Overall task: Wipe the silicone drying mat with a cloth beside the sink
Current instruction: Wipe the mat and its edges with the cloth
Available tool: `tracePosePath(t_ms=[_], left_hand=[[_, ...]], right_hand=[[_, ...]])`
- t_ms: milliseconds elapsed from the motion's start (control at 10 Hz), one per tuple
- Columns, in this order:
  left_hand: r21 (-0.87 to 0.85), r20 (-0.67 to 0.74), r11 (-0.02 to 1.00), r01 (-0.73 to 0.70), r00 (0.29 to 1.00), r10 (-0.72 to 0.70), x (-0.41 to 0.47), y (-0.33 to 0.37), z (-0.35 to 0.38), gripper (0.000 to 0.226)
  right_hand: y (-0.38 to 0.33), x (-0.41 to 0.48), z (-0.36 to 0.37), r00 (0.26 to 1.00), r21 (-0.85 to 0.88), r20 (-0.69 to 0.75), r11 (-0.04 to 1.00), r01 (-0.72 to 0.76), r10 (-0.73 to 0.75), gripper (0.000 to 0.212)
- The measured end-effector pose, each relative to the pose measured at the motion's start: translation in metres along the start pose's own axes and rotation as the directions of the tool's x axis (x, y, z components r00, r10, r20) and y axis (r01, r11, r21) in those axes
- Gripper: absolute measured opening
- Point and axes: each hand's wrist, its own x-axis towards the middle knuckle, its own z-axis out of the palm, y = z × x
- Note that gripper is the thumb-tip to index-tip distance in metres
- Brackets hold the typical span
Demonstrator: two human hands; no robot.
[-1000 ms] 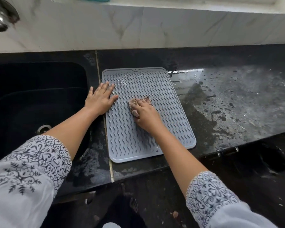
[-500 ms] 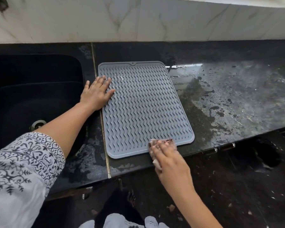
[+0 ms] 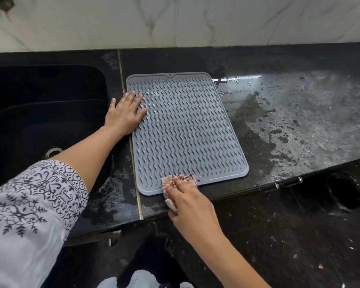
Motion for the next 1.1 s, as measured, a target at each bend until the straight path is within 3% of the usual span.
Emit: tracePosePath(t_ms=[100, 200, 300, 400, 500, 600, 700, 800, 900, 1000, 1100], left_hand=[[0.003, 0.004, 1.0, -0.002, 1.0, 0.002, 0.0, 0.0, 0.0, 0.061], [0.005, -0.004, 1.0, 0.0, 1.0, 0.001, 0.0, 0.0, 0.001, 0.061], [0.006, -0.003, 1.0, 0.004, 1.0, -0.004, -0.001, 0.0, 0.001, 0.061], [0.009, -0.008, 1.0, 0.003, 1.0, -0.003, -0.001, 0.001, 0.0, 0.061], [0.013, -0.006, 1.0, 0.003, 1.0, -0.003, 0.0, -0.001, 0.001, 0.061], [0.007, -0.009, 1.0, 0.0, 1.0, 0.0, 0.0, -0.001, 0.002, 0.061], [0.007, -0.008, 1.0, -0.002, 1.0, 0.002, 0.0, -0.001, 0.002, 0.061], [0.007, -0.011, 1.0, 0.0, 1.0, 0.0, 0.001, -0.001, 0.002, 0.06], [0.005, -0.008, 1.0, -0.007, 1.0, 0.007, 0.0, -0.002, 0.002, 0.06], [0.014, -0.008, 1.0, -0.013, 1.0, 0.013, -0.001, -0.003, 0.002, 0.06], [0.015, -0.005, 1.0, -0.015, 1.0, 0.015, 0.001, -0.004, 0.002, 0.061]], right_hand=[[0.021, -0.003, -0.007, 0.996, -0.019, -0.078, 0.998, -0.055, 0.054, 0.057], [0.029, -0.005, -0.004, 0.995, -0.107, 0.001, 0.99, -0.097, 0.097, 0.058], [0.006, -0.003, 0.012, 0.99, -0.15, 0.138, 0.988, 0.04, -0.02, 0.063], [-0.035, 0.0, 0.024, 0.984, -0.068, 0.118, 0.987, 0.143, -0.135, 0.059], [-0.044, 0.003, 0.026, 0.989, 0.047, -0.011, 0.988, 0.147, -0.147, 0.051], [-0.025, 0.0, 0.025, 0.984, 0.041, -0.01, 0.983, 0.178, -0.178, 0.051], [0.012, -0.002, 0.018, 0.99, -0.085, 0.077, 0.988, 0.126, -0.12, 0.057], [0.042, -0.002, 0.001, 0.996, -0.184, 0.073, 0.982, -0.041, 0.055, 0.057], [0.021, -0.001, -0.005, 1.0, -0.177, 0.024, 0.984, -0.009, 0.013, 0.058], [-0.017, 0.0, 0.015, 0.981, -0.113, 0.058, 0.975, 0.191, -0.186, 0.058], [-0.01, 0.0, 0.02, 0.985, -0.057, 0.065, 0.985, 0.163, -0.16, 0.054]])
